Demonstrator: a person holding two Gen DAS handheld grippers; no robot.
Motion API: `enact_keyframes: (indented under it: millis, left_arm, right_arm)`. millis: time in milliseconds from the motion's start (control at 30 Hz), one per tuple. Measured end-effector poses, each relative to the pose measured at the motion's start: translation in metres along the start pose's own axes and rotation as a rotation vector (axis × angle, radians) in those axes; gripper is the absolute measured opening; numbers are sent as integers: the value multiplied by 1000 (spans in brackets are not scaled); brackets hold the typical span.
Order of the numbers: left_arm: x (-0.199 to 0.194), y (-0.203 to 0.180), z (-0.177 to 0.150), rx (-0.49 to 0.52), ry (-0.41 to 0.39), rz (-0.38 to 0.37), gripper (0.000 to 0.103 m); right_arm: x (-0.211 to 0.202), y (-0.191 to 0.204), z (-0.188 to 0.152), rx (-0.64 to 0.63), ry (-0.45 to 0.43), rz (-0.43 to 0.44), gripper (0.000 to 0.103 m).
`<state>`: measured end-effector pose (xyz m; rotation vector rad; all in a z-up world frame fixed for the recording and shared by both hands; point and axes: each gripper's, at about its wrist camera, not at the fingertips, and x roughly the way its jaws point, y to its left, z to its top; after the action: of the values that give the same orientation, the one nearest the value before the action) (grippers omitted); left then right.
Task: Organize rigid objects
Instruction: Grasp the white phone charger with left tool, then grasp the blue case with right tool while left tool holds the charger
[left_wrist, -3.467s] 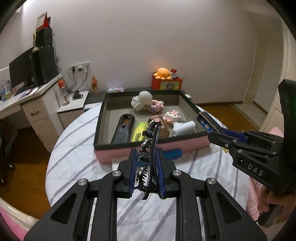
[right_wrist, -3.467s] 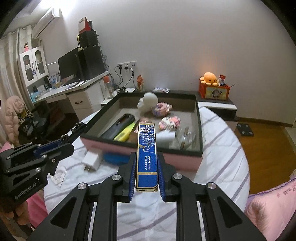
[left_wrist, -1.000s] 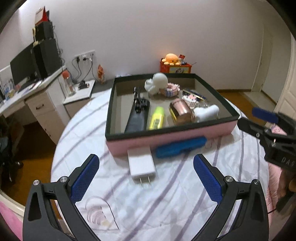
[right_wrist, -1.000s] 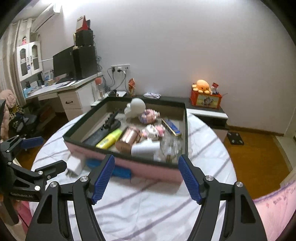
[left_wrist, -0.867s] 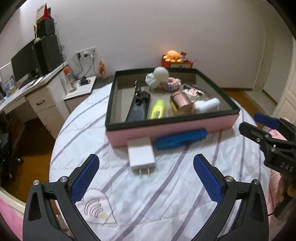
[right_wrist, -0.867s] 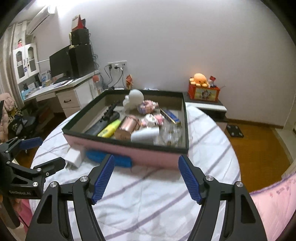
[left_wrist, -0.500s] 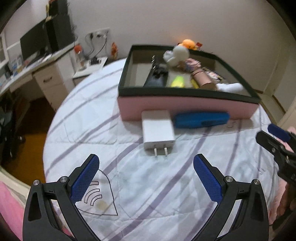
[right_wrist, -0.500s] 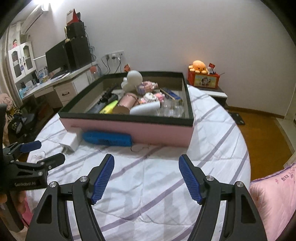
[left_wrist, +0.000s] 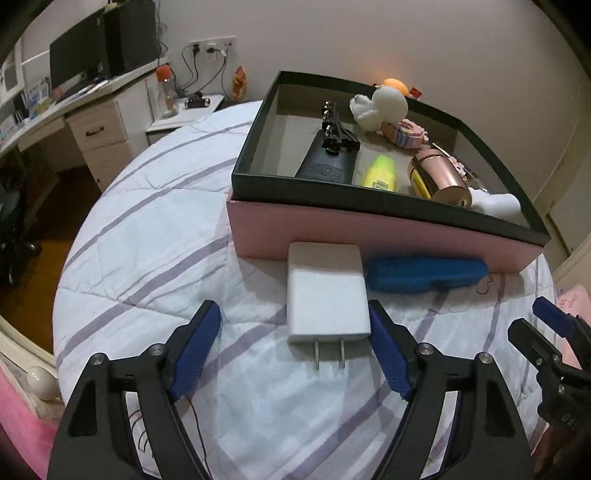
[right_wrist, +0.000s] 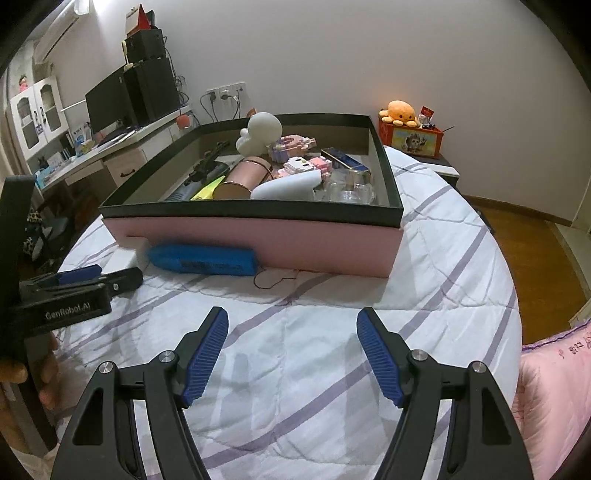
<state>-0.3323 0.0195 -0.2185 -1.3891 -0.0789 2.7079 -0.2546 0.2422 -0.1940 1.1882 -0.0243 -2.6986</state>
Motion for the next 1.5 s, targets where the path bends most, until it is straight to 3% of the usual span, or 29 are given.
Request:
enact_keyframes:
  millis: [100, 167, 233, 267, 933, 1033, 1100, 1200, 1500]
  left_arm:
    - [3, -5, 3, 33, 4, 16, 77]
    - [3, -7, 3, 54, -1, 20, 67]
    - [-1, -7, 2, 55, -14, -2, 45]
    - [-3, -6, 2, 54, -17, -9, 41]
    - [-37, 15, -39, 92, -21, 2, 41]
    - [-37, 17, -40, 88, -23, 2, 42]
    - [-37, 15, -41, 88, -24, 13, 43]
    - [-37, 14, -41, 91, -25, 23, 43]
    - [-36, 15, -42, 93, -22, 13, 43]
  right_arm:
    - [3, -1, 1, 3, 5, -1, 74]
    - [6, 0, 2, 4, 9, -2, 74]
    - [8, 1, 4, 3, 19, 1, 74]
    - [9, 3, 5, -1, 21, 2, 74]
    - [46, 45, 28, -119, 68, 101, 74]
    - [47, 52, 26, -144, 77, 142, 58]
    - [45, 57, 24, -165, 89, 174, 34]
    - [42, 66, 20, -212, 119, 233, 18]
    - [45, 71, 25, -279, 106, 196, 18]
